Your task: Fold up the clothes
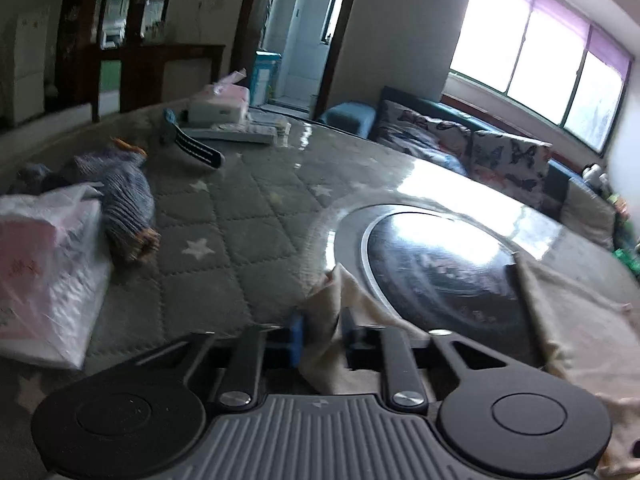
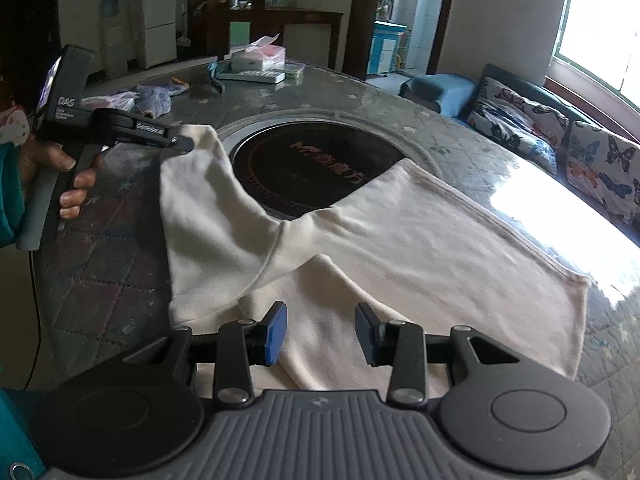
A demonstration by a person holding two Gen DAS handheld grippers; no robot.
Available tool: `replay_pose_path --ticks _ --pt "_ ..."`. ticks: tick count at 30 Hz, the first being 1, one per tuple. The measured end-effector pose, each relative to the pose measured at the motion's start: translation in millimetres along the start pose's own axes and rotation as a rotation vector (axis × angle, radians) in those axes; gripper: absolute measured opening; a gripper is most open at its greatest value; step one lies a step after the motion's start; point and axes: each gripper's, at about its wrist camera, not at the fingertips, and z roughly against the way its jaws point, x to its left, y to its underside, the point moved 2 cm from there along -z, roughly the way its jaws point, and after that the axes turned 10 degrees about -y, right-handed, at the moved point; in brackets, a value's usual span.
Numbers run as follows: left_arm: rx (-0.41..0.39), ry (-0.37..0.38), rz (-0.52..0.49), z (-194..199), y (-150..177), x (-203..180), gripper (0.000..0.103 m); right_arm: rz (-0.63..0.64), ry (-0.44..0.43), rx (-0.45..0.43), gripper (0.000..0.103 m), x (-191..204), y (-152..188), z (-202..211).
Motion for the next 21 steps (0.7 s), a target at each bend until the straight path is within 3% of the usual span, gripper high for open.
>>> replay_pose_path --ticks 4,9,14,17,20,21 --pt "-0.021 0.135 -0.022 25 -4 -23 0.012 -0.06 0.011 -0.029 0.038 -12 7 11" --pt "-0.044 0.373 -0.1 66 -6 -76 0.012 -0.145 0.025 -0.066 0.038 -30 16 26" --pt "-0.017 0.565 -0.224 95 16 -140 0.012 -0.23 0.04 -0.104 0.038 -47 25 40" --pt "0.02 0.626 -0.293 100 39 -170 0.014 -0.283 0.049 -0.121 0.038 -58 32 48" --pt "0.048 0.629 -0.37 97 58 -190 0.026 -0.344 0.056 -0.127 0.038 -70 43 55" --pt "0.05 0.622 -0.387 97 63 -192 0.045 -0.361 0.057 -0.129 0.038 -73 46 58"
